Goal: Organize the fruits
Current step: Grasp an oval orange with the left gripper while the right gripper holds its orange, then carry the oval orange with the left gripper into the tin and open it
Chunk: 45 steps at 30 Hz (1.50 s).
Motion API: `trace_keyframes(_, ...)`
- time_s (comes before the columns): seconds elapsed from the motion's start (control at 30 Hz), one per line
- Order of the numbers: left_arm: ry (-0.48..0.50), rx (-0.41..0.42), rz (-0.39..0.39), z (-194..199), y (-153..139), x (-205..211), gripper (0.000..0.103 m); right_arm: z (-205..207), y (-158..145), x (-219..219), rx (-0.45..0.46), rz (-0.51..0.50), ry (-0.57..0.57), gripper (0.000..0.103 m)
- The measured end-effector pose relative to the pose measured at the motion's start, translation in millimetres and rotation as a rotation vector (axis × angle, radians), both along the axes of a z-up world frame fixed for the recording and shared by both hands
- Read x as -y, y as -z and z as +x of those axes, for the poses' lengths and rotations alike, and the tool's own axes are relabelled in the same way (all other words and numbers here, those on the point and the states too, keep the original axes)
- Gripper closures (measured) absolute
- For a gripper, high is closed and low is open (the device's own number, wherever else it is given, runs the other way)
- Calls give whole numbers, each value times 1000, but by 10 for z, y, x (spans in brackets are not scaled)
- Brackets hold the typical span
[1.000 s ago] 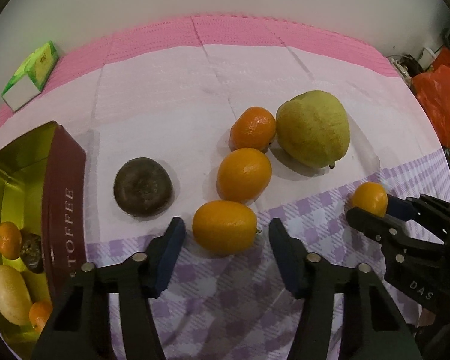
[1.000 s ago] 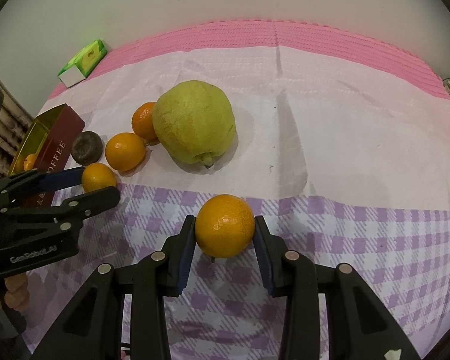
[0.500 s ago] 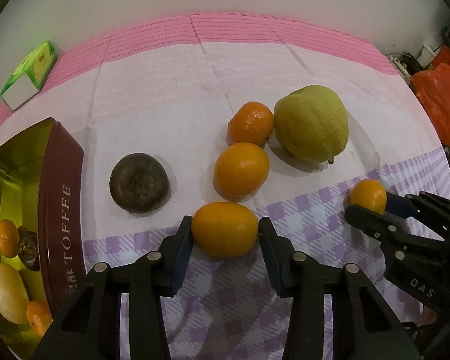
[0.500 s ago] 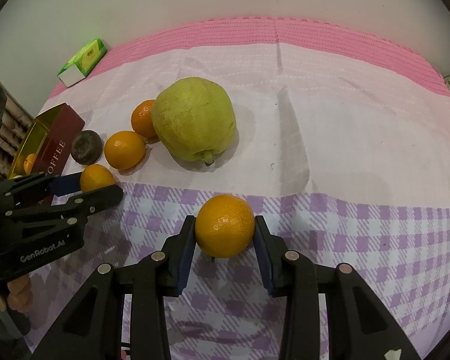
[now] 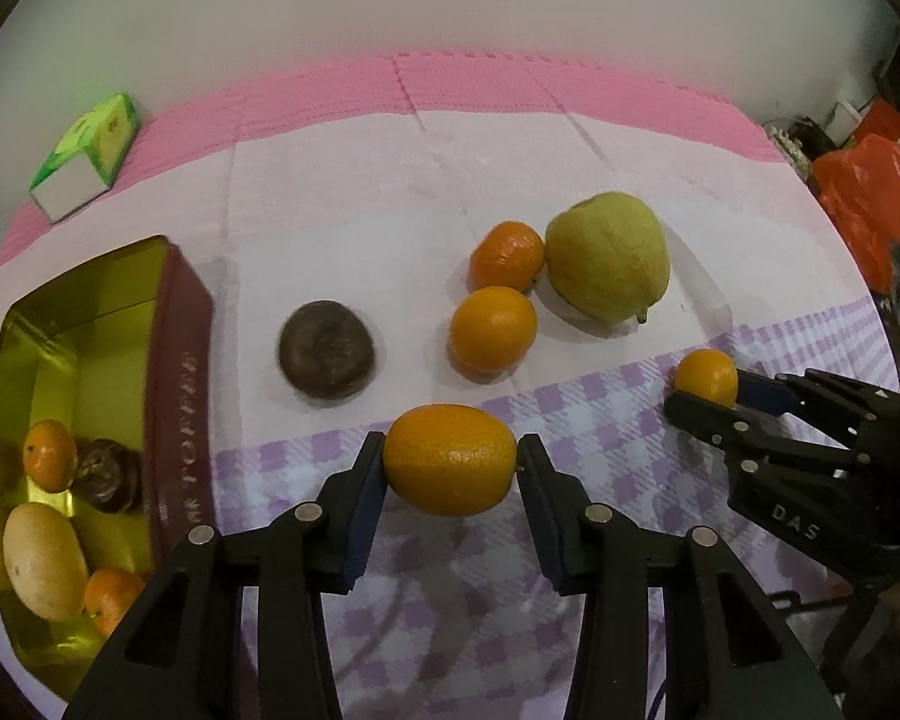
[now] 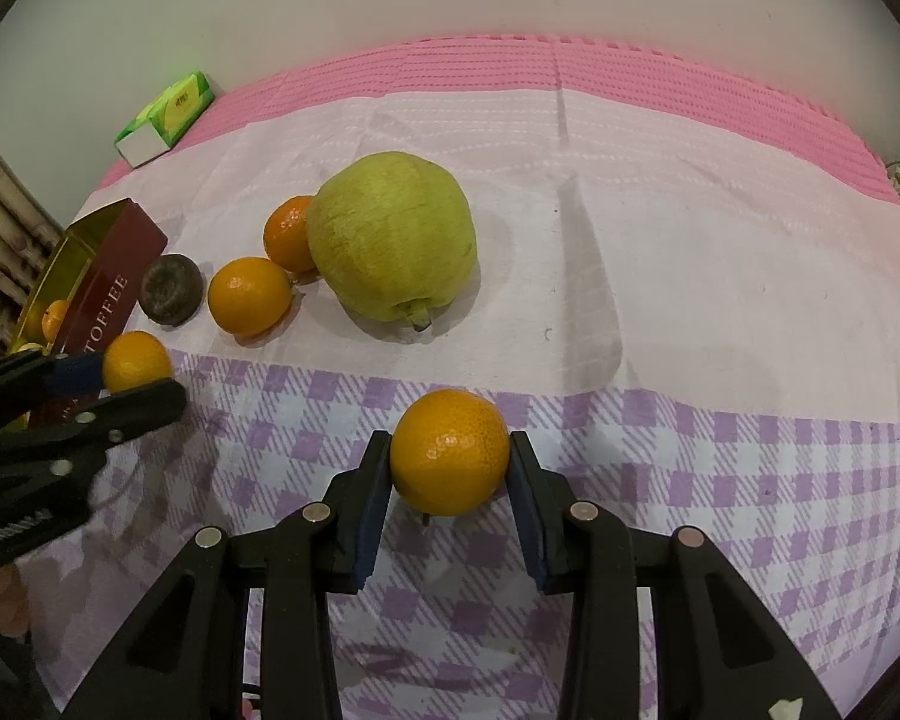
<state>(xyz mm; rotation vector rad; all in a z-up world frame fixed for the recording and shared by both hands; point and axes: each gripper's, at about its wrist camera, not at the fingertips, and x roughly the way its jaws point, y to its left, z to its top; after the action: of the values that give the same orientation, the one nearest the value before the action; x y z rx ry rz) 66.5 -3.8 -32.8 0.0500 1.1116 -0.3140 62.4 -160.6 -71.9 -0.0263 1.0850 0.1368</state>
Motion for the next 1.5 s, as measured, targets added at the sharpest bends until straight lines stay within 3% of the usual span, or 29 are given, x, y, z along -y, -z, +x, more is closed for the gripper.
trace_keyframes(0.57, -165, 93, 11, -128, -415, -836, 58, -20, 7, -49, 13, -32, -4, 68)
trace_keyframes(0.93, -310, 61, 55, -193, -232, -1453, 58, -8, 6, -51, 14, -35, -6, 68)
trace_keyframes(1.5, -345, 23, 83, -167, 33, -1624, 58, -13, 19, -74, 14, -49, -14, 68)
